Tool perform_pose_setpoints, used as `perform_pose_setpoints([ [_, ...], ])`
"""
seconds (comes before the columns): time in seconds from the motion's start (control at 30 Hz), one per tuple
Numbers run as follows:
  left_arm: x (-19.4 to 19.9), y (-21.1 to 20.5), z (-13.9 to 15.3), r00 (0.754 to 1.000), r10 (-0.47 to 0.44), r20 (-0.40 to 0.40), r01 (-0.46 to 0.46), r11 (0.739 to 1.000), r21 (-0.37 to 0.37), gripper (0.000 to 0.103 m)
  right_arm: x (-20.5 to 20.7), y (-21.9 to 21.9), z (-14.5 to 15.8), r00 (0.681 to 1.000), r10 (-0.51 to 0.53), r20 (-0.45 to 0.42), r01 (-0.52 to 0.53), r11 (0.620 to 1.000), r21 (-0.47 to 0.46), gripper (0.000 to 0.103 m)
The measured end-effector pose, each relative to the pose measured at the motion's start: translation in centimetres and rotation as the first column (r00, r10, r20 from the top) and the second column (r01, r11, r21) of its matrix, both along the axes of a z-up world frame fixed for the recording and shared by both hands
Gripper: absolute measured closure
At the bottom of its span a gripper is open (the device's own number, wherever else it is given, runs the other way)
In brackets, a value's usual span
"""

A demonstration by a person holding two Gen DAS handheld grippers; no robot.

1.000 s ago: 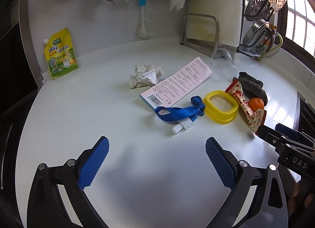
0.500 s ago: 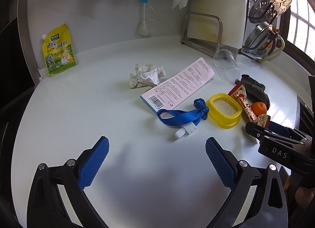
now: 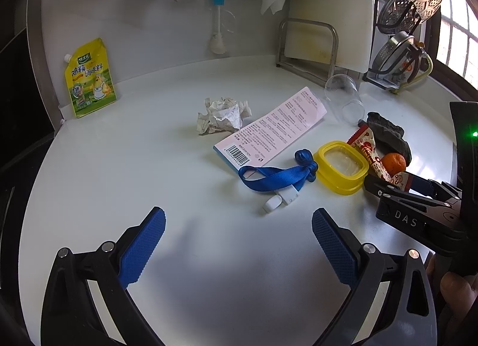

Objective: Collect trash
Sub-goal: 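Grasp the snack wrapper with the right gripper while the left gripper grasps the blue lanyard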

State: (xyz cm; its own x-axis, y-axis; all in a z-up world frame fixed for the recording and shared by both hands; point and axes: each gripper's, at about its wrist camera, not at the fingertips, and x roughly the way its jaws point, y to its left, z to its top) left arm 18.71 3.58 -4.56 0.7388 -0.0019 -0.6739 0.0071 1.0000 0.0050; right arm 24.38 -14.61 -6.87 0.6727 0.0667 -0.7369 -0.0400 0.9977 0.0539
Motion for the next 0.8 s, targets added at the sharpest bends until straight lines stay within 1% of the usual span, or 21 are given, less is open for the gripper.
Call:
perform_pose_setpoints([
  [0.13,0.2,0.0,0.0,1.0,0.002,-0.005,-0.002,1.0,0.0,0.006,0.2,0.0,0.0,1.0,0.008,0.002,-0.008,1.0,-0.009,0.048],
  [0.23,0.3,0.0,-0.1,1.0,0.001,-0.012,-0.001,1.0,0.0,0.006,0.3,0.1,-0.1,1.0,0.023,-0.002,-0.023,1.0,-0.007,0.063],
  [0.33,0.6,0.1,-0.2,1.0,0.003,-0.021,-0.003,1.0,-0.004,0.006,0.1,0.2,-0.1,0.999,0.041,-0.002,-0.041,0.999,0.007,0.063],
  [0.47,1.0,0.3,-0.2,1.0,0.009,-0.03,-0.009,1.0,-0.017,0.006,-0.7,-0.1,0.3,0.998,0.051,0.021,-0.052,0.998,0.036,0.063],
  [0.7,2.2,0.3,-0.4,0.998,0.017,-0.056,-0.018,0.999,-0.029,0.006,-2.3,-1.8,1.3,0.997,0.053,0.052,-0.057,0.994,0.09,0.063],
  [0.8,2.7,0.0,-0.3,0.998,0.023,-0.06,-0.025,0.999,-0.034,0.006,-2.9,-2.8,1.6,0.997,0.052,0.063,-0.06,0.99,0.127,0.063],
])
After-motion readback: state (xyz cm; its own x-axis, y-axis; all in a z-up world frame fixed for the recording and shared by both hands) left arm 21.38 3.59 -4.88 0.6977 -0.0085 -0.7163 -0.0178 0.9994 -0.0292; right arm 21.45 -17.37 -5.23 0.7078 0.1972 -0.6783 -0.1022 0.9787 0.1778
